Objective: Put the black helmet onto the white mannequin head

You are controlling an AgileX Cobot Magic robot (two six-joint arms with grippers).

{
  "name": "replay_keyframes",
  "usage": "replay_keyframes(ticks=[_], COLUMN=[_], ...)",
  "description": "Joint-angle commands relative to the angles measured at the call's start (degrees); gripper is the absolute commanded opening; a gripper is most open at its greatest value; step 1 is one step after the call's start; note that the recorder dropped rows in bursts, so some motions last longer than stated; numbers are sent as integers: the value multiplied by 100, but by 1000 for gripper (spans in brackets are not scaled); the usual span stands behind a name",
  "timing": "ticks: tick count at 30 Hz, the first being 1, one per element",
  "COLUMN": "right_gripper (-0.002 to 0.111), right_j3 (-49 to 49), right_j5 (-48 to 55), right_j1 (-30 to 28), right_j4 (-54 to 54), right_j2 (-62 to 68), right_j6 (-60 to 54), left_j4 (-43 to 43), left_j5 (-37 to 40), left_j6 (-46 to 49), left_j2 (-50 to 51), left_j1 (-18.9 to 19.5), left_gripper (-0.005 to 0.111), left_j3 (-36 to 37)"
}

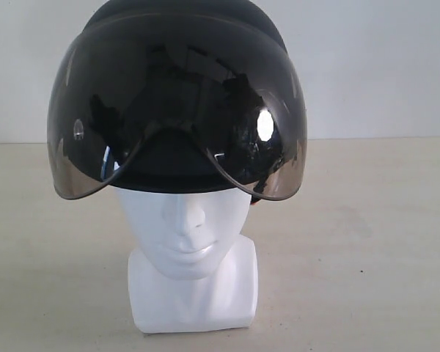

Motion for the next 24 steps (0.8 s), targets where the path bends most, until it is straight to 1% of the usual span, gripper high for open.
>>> replay_keyframes(ticks=[1, 2, 4, 7, 12, 16, 18, 20, 22, 24], right_gripper=[0, 0, 0, 0, 0, 0, 0, 0, 0, 0], right_j3=[-29, -29, -29, -29, -29, -29, -29, -29, -29, -29], right_j5=[-52, -114, -729, -1608, -2576, -2871, -2909, -2931, -3058, -2825], right_j1=[0, 0, 0, 0, 0, 0, 0, 0, 0, 0], right_j4=[-10, -10, -10, -10, -10, -10, 2, 2, 27, 40], right_j2=[-40, -40, -40, -40, -40, -40, -40, -40, -40, -40], right_j6=[-17, -165, -838, -1028, -1028, -1003, -993, -990, -951, -630], left_j4=[-336, -458, -921, -1544, -1585, -1847, -2025, -2165, -2181, -2063], left_j5=[365, 470, 638, 885, 947, 1066, 1067, 1224, 1525, 1643], left_j6=[248, 366, 650, 1083, 1170, 1193, 1338, 1431, 1431, 1431], left_j2=[641, 739, 969, 1246, 1527, 1681, 1721, 1760, 1798, 1798], left_j1=[-13, -13, -13, -13, -13, -13, -13, -13, -13, -82], left_gripper=[4, 4, 4, 4, 4, 4, 4, 4, 4, 4], left_j3=[-452, -526, -669, -815, -896, -896, -896, -896, -896, -896])
